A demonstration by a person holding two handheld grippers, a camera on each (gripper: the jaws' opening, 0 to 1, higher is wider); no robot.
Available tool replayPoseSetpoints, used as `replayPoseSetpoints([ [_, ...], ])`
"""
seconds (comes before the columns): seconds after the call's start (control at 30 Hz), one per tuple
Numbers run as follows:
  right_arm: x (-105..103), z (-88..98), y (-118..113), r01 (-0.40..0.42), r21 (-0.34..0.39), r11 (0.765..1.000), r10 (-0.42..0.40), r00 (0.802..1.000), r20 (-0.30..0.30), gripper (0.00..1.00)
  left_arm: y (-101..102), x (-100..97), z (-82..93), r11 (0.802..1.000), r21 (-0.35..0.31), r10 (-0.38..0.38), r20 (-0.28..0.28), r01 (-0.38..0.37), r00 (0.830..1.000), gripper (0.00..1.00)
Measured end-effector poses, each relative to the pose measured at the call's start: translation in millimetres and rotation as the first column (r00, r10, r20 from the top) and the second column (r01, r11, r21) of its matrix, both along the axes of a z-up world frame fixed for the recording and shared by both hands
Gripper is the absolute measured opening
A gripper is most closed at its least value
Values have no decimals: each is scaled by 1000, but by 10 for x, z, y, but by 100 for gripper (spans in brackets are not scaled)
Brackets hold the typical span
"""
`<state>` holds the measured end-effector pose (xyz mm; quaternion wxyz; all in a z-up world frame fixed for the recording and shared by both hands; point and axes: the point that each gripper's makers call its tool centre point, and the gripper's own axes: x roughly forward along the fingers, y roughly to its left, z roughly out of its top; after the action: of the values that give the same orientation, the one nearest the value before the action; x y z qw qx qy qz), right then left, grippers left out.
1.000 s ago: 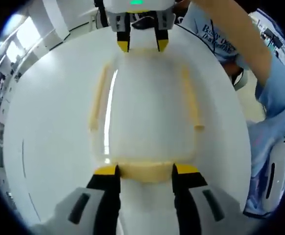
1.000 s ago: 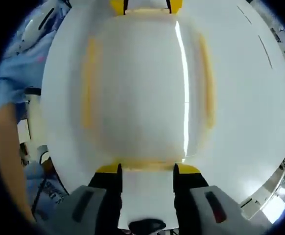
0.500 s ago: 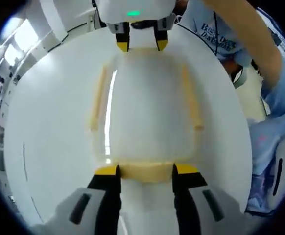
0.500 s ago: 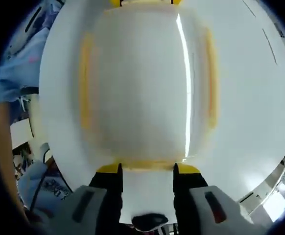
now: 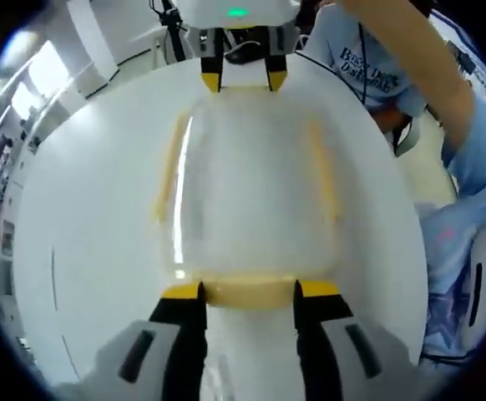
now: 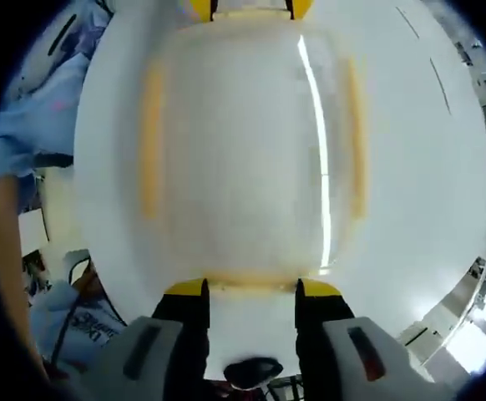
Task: Snap each plastic latch of the storage box into its locked position after aligning the lid with the box until every specified latch is closed and the lid sits flush.
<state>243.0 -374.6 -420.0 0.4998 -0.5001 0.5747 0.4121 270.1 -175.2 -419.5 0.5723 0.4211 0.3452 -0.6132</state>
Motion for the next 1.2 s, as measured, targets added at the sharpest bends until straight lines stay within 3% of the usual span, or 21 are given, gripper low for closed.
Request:
replayPoseSetpoints([
  [0.37,35,375,134,-19,24,1000,18,998,66,39,122,28,301,1000,-14,0,23,1,1000,40],
  [0.6,101,471,280,-43,48,998,38,995,88,39,277,60,479,1000,-17,4,34,-3,999,40],
  [1.0,130,555,560,-70,120,990,59,994,93,39,546,59,627,999,-36,5,-20,-6,1000,40],
  [1.2,140,630,717,-81,192,978,59,991,119,38,692,74,710,998,-56,8,-30,-10,1000,40],
])
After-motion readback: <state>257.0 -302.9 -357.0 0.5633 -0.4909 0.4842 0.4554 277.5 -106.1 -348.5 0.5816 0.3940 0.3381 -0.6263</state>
